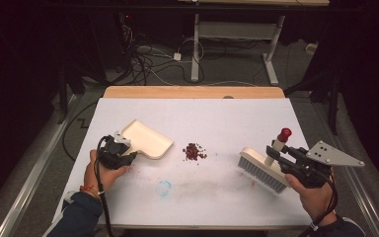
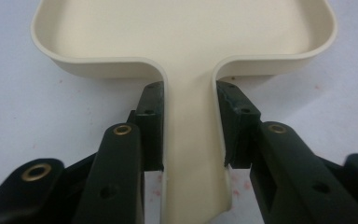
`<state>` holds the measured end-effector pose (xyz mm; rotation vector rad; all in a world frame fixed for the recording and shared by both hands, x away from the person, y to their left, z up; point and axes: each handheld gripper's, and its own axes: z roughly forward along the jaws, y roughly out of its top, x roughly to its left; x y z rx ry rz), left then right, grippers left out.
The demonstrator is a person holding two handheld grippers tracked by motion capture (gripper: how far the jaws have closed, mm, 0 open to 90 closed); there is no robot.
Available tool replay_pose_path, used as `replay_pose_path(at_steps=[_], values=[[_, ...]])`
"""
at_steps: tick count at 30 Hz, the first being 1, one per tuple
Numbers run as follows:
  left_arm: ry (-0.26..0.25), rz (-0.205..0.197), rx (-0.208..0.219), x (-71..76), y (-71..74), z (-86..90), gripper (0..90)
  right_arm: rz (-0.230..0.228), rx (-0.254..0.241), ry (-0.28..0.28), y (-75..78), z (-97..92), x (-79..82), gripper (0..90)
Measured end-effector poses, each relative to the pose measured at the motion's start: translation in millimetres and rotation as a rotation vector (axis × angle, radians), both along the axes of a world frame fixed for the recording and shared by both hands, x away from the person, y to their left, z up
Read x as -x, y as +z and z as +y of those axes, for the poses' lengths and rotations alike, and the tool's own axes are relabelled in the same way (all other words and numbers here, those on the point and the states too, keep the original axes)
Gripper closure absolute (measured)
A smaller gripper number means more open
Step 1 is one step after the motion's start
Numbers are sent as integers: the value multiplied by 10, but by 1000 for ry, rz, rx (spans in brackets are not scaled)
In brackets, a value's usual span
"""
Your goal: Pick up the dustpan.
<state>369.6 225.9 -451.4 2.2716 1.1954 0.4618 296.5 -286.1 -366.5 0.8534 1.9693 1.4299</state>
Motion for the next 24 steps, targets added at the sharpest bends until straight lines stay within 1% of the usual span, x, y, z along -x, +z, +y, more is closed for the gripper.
replay_pose_path(at_steps=[2, 5, 6, 8, 11, 13, 14, 15, 16, 17, 19, 20, 21, 23, 24], values=[[-33, 2, 2, 61, 35, 10, 640, 4, -1, -5, -7, -7, -5, 698], [-64, 9, -1, 151, 70, 2, 640, 10, -3, -6, -15, -15, -14, 698], [-81, 11, -3, 181, 78, 0, 640, 8, -1, -4, -15, -14, -14, 697], [-108, 12, -7, 254, 91, 2, 640, 7, 0, -3, -14, -13, -14, 698], [-134, 17, 6, 360, 92, 8, 640, 10, -4, -2, -11, -2, -20, 698], [-155, 24, 4, 425, 99, 12, 640, 11, 2, 0, -15, 1, -35, 698], [-178, 28, 3, 484, 97, 6, 641, 15, 2, -4, -26, 10, -51, 698], [-178, 28, 3, 484, 97, 6, 640, 15, 2, -4, -26, 10, -51, 698], [-188, 31, 3, 507, 95, 1, 640, 13, 7, -6, -40, 11, -64, 698], [-206, 39, 3, 548, 85, -16, 640, 19, 0, -13, -46, 15, -64, 698], [-229, 47, -1, 579, 73, -42, 640, 22, 2, -19, -52, 17, -74, 698], [-229, 47, -1, 579, 73, -42, 640, 24, 0, -18, -55, 21, -79, 698], [-239, 50, -3, 590, 68, -54, 640, 25, -1, -21, -59, 29, -84, 698], [-263, 57, 1, 599, 60, -80, 640, 26, 9, -24, -65, 46, -97, 698], [-263, 57, 1, 599, 60, -80, 640, 26, 14, -23, -67, 53, -104, 698]])
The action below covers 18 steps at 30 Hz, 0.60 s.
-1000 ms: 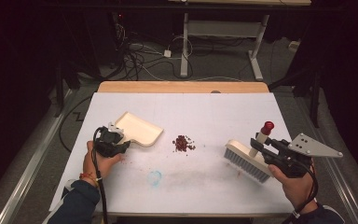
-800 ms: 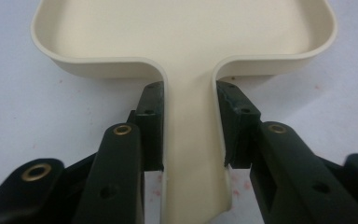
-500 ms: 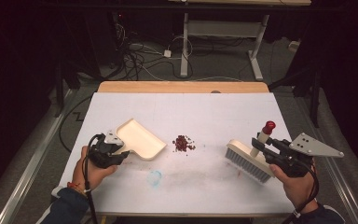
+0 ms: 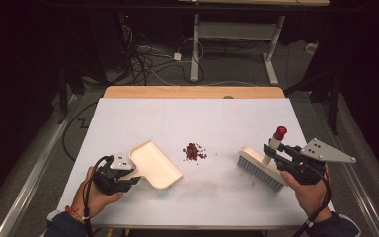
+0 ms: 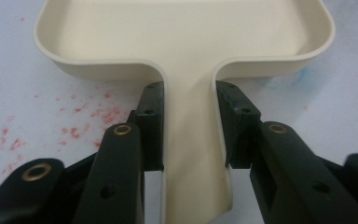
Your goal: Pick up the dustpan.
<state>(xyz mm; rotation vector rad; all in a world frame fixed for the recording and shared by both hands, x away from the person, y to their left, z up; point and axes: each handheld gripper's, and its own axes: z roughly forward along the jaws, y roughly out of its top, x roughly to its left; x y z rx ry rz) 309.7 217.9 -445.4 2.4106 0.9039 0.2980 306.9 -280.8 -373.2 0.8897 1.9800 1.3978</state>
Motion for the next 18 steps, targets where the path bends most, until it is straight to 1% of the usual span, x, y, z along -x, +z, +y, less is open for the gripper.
replay_pose_path(at_steps=[2, 3, 7, 18], values=[[-9, 5, 5, 12, -10, -16, 640, -1, 2, 3, -4, 22, -10, 698], [-20, 9, -6, 25, -24, -35, 640, -1, 5, 4, -4, 32, -16, 698], [-27, 18, -3, 37, -36, -52, 640, 0, 6, 7, -6, 48, -33, 698], [-26, 26, 3, 60, -88, -70, 639, -1, 2, -4, -26, 73, -82, 698]])
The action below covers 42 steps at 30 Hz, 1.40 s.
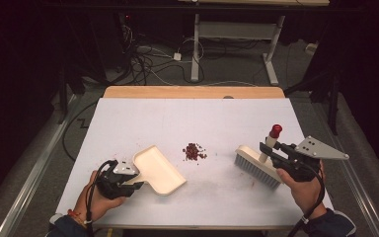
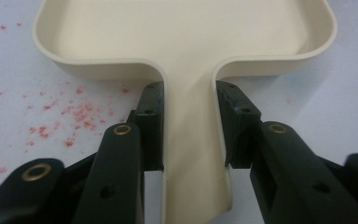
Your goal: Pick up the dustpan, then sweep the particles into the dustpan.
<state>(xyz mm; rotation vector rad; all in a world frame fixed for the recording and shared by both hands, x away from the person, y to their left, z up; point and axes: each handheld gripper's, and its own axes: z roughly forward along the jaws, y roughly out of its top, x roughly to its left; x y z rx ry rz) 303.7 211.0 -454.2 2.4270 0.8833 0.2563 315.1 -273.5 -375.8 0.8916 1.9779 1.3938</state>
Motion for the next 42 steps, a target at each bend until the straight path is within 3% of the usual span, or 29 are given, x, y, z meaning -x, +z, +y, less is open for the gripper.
replay_pose_path(at_steps=[9, 17, 18, 21, 26, 29, 31, 36, 42], values=[[-5, -1, -6, 11, -28, -67, 639, -1, -10, -26, 13, 189, -291, 698], [-10, -5, -11, 10, -55, -133, 639, -32, 0, -40, 49, 687, -746, 698], [-10, -5, -11, 10, -55, -133, 639, -32, 0, -40, 49, 687, -746, 698], [-4, -3, -8, 9, -60, -143, 639, -29, 12, -59, -2, 874, -987, 698], [0, -6, -11, 13, -78, -166, 639, -27, 6, -57, -116, 1029, -1206, 698], [-1, -5, -12, -2, -85, -184, 639, -33, 4, -57, -143, 1091, -1242, 698], [-1, -1, -14, -13, -94, -200, 639, -32, 10, -29, -155, 1174, -1245, 699], [0, 6, -16, -39, -122, -233, 639, -24, 23, 27, -176, 1323, -1139, 696], [4, 2, -26, -54, -127, -296, 639, -8, -27, 83, -220, 1454, -995, 693]])
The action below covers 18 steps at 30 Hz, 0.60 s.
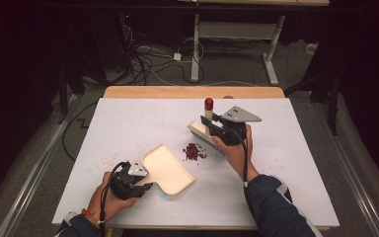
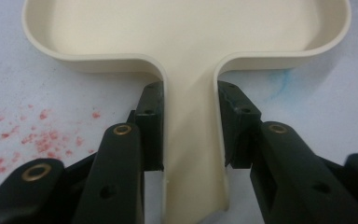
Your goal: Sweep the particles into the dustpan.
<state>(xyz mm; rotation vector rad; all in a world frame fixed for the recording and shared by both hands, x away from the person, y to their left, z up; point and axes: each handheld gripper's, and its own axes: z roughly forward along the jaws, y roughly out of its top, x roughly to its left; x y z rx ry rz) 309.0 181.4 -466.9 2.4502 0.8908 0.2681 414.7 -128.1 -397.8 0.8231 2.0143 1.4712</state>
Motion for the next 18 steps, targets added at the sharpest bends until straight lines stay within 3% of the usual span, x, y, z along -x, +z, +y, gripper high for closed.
replay_pose_path(at_steps=[11, 14, 18], values=[[8, 12, -9, -54, -1, -112, 638, 0, -39, -27, -33, 180, 166, 687], [9, 14, -13, -64, -4, -132, 639, 6, -58, -17, -35, 231, 224, 689], [13, 23, -13, -86, -10, -153, 639, -1, -48, -3, -53, 309, 294, 686]])
